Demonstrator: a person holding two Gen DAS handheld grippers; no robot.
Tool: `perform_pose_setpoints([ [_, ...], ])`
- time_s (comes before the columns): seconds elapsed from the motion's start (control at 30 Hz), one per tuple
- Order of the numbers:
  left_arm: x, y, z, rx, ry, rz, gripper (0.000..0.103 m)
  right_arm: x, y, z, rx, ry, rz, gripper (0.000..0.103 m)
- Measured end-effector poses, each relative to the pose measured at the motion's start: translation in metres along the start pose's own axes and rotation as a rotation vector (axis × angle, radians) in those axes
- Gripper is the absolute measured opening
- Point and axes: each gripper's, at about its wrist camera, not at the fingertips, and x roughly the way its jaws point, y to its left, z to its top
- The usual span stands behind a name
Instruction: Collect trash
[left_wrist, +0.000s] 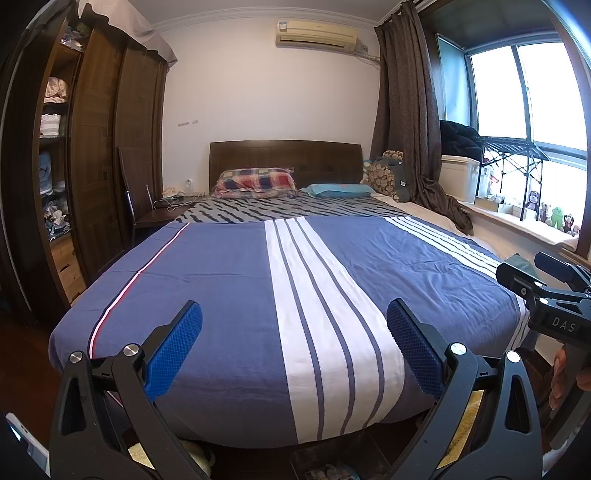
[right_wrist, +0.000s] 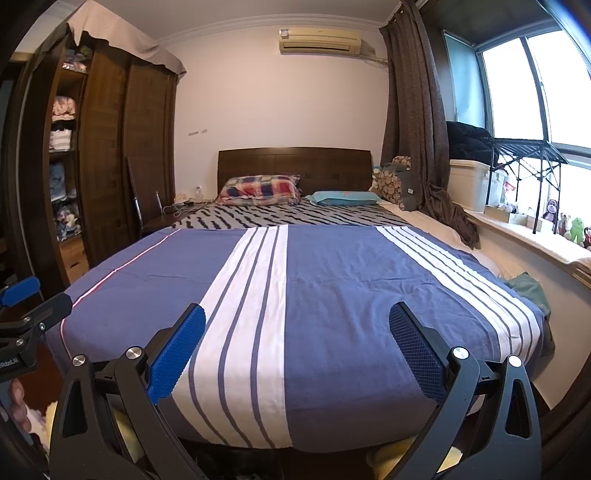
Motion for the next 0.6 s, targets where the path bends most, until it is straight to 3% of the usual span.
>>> perform_pose_setpoints([
  [0.6, -0.0008, -0.0023, 0.0010, 0.000, 0.000, -0.003, 0.095, 0.0017, 0.0043, -0.0008, 0.003, 0.006, 0.004, 0.100],
])
